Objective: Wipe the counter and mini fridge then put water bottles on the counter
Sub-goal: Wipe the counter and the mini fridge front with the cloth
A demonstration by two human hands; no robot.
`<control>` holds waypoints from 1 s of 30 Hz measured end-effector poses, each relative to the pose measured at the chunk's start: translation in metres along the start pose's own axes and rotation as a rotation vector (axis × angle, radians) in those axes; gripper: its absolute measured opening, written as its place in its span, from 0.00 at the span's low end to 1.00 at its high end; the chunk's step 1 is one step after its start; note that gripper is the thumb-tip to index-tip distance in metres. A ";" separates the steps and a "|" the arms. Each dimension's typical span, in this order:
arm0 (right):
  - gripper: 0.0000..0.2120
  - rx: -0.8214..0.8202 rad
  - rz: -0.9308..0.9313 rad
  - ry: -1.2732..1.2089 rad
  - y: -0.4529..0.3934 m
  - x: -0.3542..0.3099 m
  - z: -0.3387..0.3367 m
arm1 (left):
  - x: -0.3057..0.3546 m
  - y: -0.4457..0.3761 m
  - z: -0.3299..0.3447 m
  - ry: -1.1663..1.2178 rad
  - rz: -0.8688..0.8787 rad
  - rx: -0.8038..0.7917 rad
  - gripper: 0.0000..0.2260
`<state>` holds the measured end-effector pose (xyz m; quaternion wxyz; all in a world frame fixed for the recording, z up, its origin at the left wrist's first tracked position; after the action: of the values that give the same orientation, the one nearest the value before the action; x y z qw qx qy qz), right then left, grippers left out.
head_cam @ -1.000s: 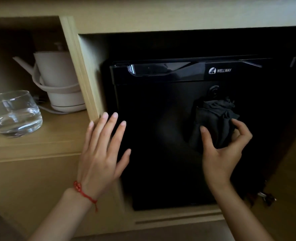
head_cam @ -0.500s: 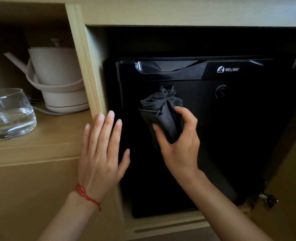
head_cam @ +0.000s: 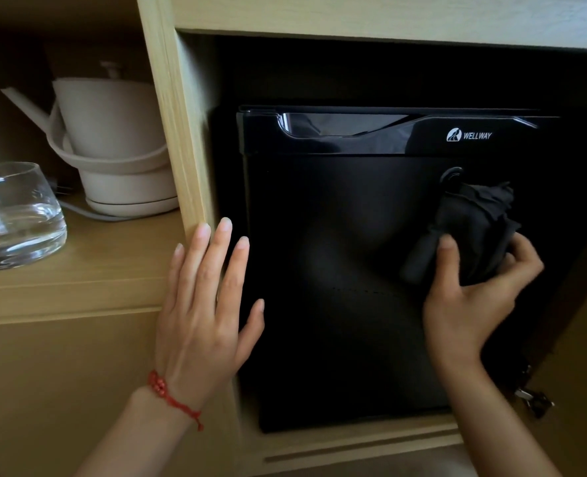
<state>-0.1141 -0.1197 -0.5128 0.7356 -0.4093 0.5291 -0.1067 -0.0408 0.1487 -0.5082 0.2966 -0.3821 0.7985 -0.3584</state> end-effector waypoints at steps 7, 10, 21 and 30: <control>0.24 -0.132 -0.198 0.059 0.025 -0.033 0.048 | 0.008 0.000 0.003 0.025 0.018 -0.019 0.25; 0.24 -0.277 -0.350 0.098 0.033 -0.050 0.067 | 0.019 -0.001 0.003 0.051 0.022 -0.012 0.24; 0.25 -0.082 0.024 0.094 -0.027 0.029 -0.030 | 0.051 -0.014 0.017 0.118 0.090 -0.048 0.23; 0.23 -0.042 -0.013 0.007 -0.029 0.029 -0.030 | 0.066 -0.028 0.025 0.063 0.129 -0.068 0.24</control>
<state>-0.1200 -0.1701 -0.5155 0.7245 -0.4275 0.5311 -0.1016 -0.0463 0.0733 -0.5131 0.2807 -0.3285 0.8419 -0.3232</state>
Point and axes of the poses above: each hand's wrist, its own y-axis away from the middle knuckle, its own z-axis out of the palm, x = y × z, the point moved 10 cm from there along -y, towards the middle knuckle, and after that the axes turned 13 degrees about -x, right-handed, at the moved point
